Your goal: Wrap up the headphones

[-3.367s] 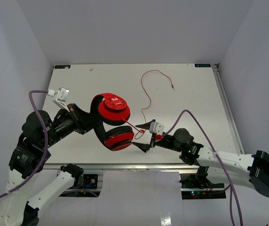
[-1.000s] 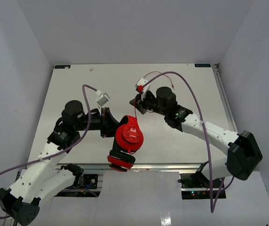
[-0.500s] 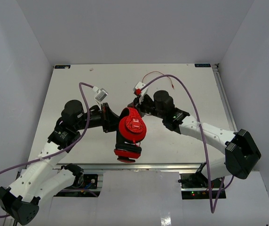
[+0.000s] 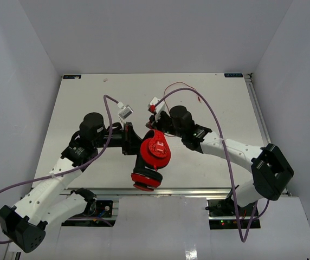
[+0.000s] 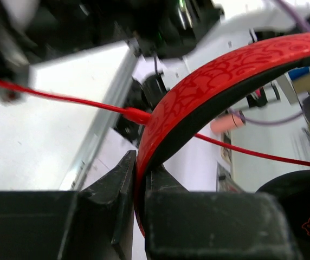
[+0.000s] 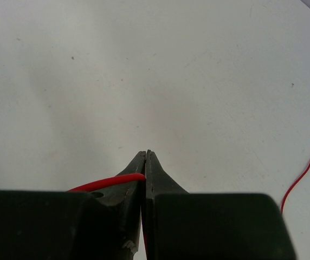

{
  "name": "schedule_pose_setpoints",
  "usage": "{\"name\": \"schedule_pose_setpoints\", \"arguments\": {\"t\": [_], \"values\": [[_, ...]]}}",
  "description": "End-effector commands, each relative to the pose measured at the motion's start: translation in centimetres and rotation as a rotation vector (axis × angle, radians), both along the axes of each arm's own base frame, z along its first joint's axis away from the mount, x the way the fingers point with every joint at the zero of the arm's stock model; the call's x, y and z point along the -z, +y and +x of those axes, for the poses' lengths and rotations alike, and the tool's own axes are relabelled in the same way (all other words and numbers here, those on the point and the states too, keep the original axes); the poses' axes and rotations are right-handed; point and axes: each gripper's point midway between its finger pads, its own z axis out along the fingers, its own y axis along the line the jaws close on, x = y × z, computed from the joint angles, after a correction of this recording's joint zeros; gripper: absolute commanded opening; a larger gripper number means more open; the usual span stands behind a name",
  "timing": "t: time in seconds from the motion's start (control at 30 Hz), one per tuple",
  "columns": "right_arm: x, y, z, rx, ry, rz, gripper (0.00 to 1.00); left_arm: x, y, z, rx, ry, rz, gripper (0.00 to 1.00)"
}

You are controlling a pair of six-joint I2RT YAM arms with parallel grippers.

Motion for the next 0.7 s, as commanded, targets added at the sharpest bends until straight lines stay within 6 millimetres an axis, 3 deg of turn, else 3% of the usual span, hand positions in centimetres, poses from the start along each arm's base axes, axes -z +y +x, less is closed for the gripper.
{"name": "schedule_pose_setpoints", "arguments": {"t": [0.0, 0.1, 0.13, 0.27, 0.33, 0.47, 0.67], "values": [[-2.8, -1.7, 5.0, 0.116, -0.041, -0.055, 0.08, 3.0, 0.0, -3.5, 0.173, 0.068, 0.101, 0.00], [-6.1, -2.7, 7.6, 0.169, -0.067, -0.055, 0.08, 5.6, -0.5, -3.7, 0.169, 0.108, 0.189, 0.00], [-6.1, -3.3, 8.1, 0.187, -0.056, -0.079, 0.08, 6.1, -0.7, -3.6, 0.159, 0.108, 0.218, 0.00], [-8.4, -5.2, 8.6, 0.250, -0.061, -0.155, 0.08, 10.3, -0.8, -1.9, 0.050, 0.098, 0.443, 0.00], [-11.1, -5.9, 8.3, 0.269, -0.079, -0.149, 0.08, 13.0, 0.5, 0.4, -0.086, 0.102, 0.597, 0.00], [-12.9, -7.9, 7.0, 0.306, -0.067, -0.173, 0.08, 15.3, 3.1, 3.4, -0.279, 0.079, 0.772, 0.00], [-12.9, -9.1, 3.7, 0.261, 0.021, -0.173, 0.08, 18.4, 7.1, 6.8, -0.522, 0.077, 1.026, 0.00]]}}
